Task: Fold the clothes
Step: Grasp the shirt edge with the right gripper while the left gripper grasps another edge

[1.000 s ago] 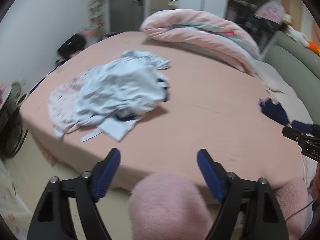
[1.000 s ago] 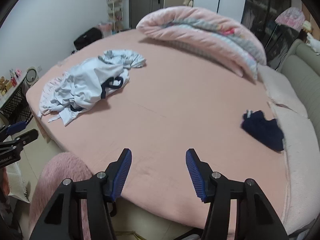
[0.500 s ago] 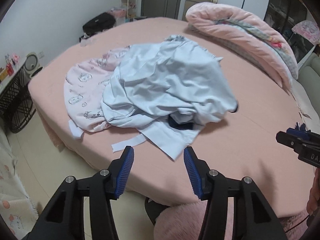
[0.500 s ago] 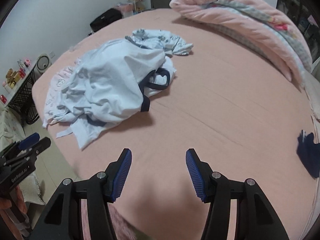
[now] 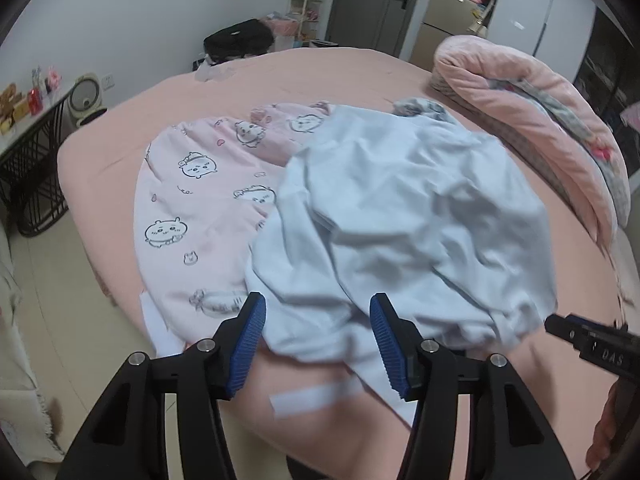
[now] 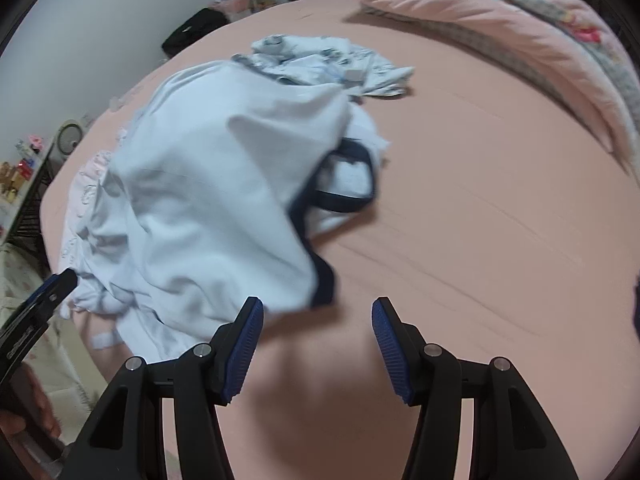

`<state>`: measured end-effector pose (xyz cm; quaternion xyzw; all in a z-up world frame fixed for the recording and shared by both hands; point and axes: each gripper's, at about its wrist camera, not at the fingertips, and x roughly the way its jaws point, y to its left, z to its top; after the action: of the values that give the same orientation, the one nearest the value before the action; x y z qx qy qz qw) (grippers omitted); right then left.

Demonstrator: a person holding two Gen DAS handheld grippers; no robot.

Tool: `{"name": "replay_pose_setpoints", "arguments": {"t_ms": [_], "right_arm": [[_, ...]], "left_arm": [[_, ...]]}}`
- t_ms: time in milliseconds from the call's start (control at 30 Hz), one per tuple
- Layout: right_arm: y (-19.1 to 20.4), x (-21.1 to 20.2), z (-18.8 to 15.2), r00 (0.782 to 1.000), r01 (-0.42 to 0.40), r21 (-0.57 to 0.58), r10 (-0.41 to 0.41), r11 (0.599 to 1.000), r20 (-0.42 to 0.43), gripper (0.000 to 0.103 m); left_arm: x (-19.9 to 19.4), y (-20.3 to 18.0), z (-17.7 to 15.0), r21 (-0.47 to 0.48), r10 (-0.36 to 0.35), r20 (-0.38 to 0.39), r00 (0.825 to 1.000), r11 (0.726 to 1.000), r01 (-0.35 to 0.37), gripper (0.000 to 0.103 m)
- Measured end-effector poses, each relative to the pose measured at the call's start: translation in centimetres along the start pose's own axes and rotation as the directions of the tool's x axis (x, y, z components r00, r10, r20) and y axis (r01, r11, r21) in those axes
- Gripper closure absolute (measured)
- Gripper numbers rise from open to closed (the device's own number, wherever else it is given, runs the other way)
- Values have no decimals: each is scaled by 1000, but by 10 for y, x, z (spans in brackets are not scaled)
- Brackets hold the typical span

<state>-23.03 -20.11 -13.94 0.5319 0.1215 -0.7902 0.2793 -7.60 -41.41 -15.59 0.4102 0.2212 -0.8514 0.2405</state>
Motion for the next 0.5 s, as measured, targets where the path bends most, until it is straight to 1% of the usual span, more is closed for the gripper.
{"name": "replay_pose_setpoints", "arguments": {"t_ms": [67,167,200,233,267,300,333,367,400,433,500], "right_arm": [[7,12,5,1000,-4,-18,4,1000,-17,47],[13,33,7,998,-15,-20,13,1000,-59,47],[13,38,7,996,-37,-8,37,999,-75,50],[12,41,7,994,-65,6,66,998,-90,68],[12,45,7,990,-93,21,95,995,-105,78],[12,46,6,985,-127,35,130,991,-112,93],[11,42,5,984,-143,35,146,989,-101,94],[11,37,4,985,-148,28,150,989,-84,95],[11,31,3,986,-153,22,154,988,-68,96],[11,25,2,990,-128,6,129,992,-55,97],[7,16,1,997,-57,-8,57,998,-44,97]], "left_arm": [[8,0,3,7,-2,-8,1000,1000,2,51],[19,-4,8,17,-24,-23,999,1000,24,50],[26,-7,8,27,-18,-28,999,999,19,50],[31,-10,9,37,-14,-38,999,999,16,51],[36,-13,9,45,-11,-49,999,999,13,52],[35,-17,10,58,-18,-43,999,998,21,72],[32,-23,10,86,-17,-34,999,996,20,91],[29,-30,10,116,-15,-24,1000,993,18,91],[26,-36,10,146,-7,-13,1000,989,9,93],[22,-41,9,177,2,-1,1000,984,-2,95],[13,-47,6,191,-27,-1,1000,981,27,96]]}}
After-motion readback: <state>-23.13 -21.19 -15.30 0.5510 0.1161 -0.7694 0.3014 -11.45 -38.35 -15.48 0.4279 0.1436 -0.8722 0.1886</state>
